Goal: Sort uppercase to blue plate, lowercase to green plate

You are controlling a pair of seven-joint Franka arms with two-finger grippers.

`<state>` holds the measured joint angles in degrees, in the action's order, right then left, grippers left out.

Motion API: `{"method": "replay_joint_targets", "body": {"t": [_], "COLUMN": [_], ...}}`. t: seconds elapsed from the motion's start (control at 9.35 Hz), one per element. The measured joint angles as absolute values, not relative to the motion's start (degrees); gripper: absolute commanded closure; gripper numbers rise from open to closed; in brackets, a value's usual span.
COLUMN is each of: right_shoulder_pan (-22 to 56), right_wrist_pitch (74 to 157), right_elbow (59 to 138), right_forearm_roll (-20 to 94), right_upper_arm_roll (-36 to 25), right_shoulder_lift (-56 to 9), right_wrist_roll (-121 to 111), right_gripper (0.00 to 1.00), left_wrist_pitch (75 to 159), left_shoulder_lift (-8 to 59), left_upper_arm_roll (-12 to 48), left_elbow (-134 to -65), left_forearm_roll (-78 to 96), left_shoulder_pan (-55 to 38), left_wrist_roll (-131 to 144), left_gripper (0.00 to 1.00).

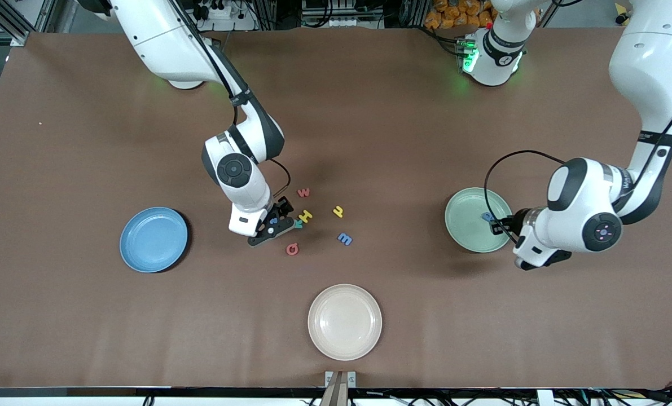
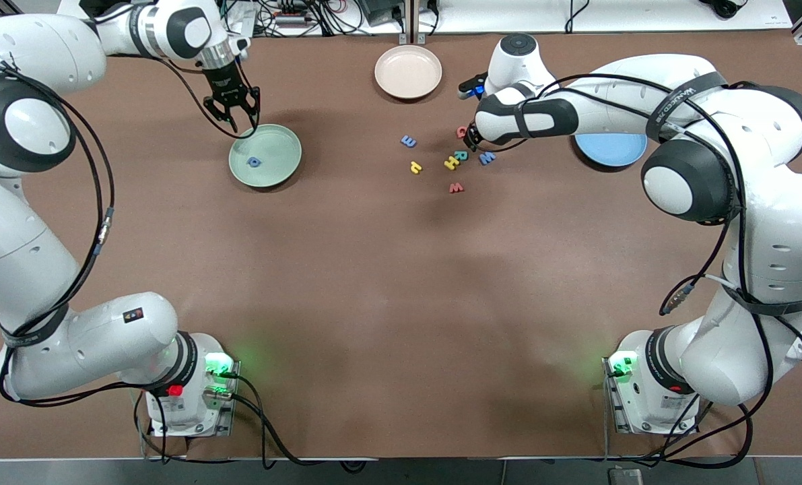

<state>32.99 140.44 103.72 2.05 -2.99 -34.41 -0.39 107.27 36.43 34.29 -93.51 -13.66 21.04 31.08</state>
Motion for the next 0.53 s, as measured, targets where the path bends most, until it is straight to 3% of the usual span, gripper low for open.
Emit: {"method": "replay_joint_targets", "body": {"t": [0.53], "right_shoulder_pan": [33.0], "right_wrist_pitch": [144.5], "right_elbow": [107.6], "right_forearm_roll": [2.0], "right_upper_arm_roll": [-2.4], "right_shoulder_lift": [-34.5], "right_wrist_roll": [-4.1], "right_gripper": [0.00], "left_wrist_pitch": [107.3], "left_shoulder_lift": [33.7], "left_upper_arm_roll": [35.9], "left_elbow": [-88.8], "left_forearm_roll": [-10.9], "left_shoulder_pan": [20.9], "left_wrist_roll": [32.4], "left_gripper": [0.51]}}
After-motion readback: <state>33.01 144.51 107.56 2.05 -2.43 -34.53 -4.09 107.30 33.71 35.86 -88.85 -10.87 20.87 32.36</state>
